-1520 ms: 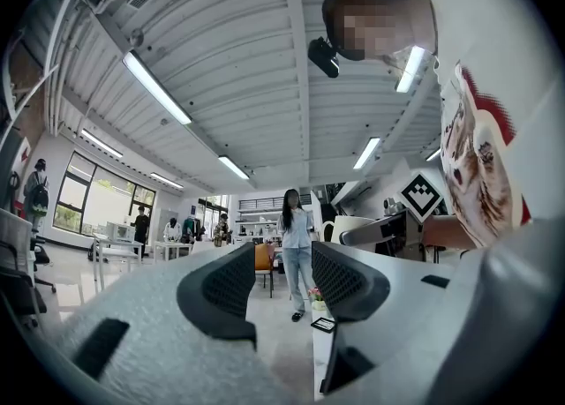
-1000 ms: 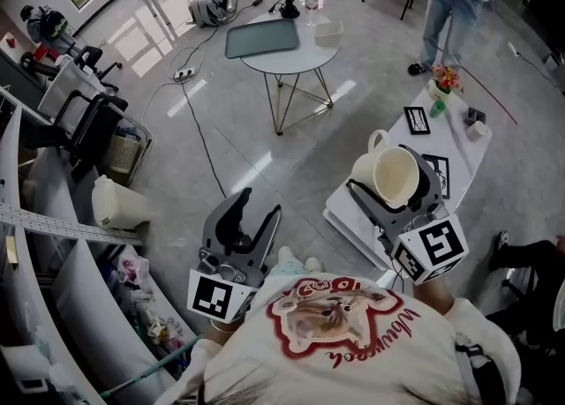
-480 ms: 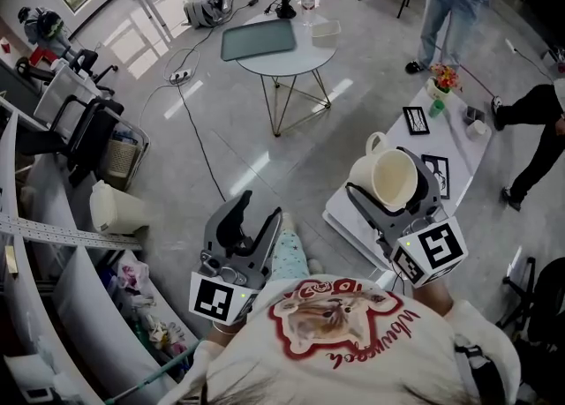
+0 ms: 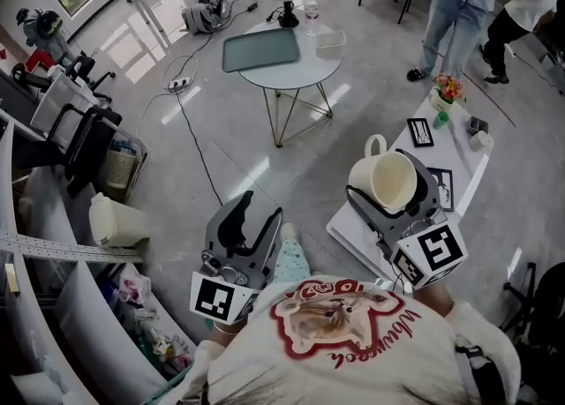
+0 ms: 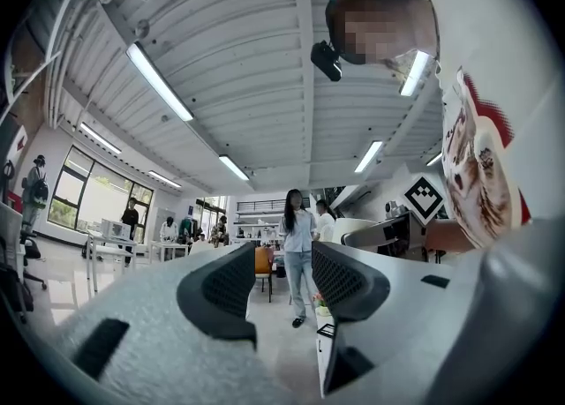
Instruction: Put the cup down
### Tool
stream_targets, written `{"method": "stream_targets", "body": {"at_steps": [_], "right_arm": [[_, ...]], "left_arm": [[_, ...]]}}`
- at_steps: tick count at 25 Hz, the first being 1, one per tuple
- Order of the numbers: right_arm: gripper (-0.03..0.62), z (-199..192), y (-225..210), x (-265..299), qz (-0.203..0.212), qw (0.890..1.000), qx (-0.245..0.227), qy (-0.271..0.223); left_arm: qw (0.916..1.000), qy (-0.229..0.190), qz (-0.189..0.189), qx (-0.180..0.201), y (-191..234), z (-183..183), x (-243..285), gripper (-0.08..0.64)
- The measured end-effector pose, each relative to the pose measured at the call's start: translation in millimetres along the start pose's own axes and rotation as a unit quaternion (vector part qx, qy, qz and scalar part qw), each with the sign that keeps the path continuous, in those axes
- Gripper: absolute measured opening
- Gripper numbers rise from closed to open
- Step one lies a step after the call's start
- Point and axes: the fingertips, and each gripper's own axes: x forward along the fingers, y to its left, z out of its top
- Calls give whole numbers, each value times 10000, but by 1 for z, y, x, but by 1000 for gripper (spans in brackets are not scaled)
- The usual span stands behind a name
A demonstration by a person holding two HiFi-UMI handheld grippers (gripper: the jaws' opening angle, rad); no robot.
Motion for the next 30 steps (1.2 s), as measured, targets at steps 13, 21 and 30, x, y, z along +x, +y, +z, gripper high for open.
{"method": "stream_targets", "body": {"at_steps": [13,21,30], "right_arm": [[414,17,-26,87,-269,9996,41,-44],[414,24,-28,140,-270,9996,109,-64],[414,24,-35,178,-364,9991,166,-102]], "left_arm": [[9995,-137,-233,146,90,-2,56,210],[9994,-65,-306,130,140,-8,75,210],[9989,-116,-433,132,179,-14,95,210]]}}
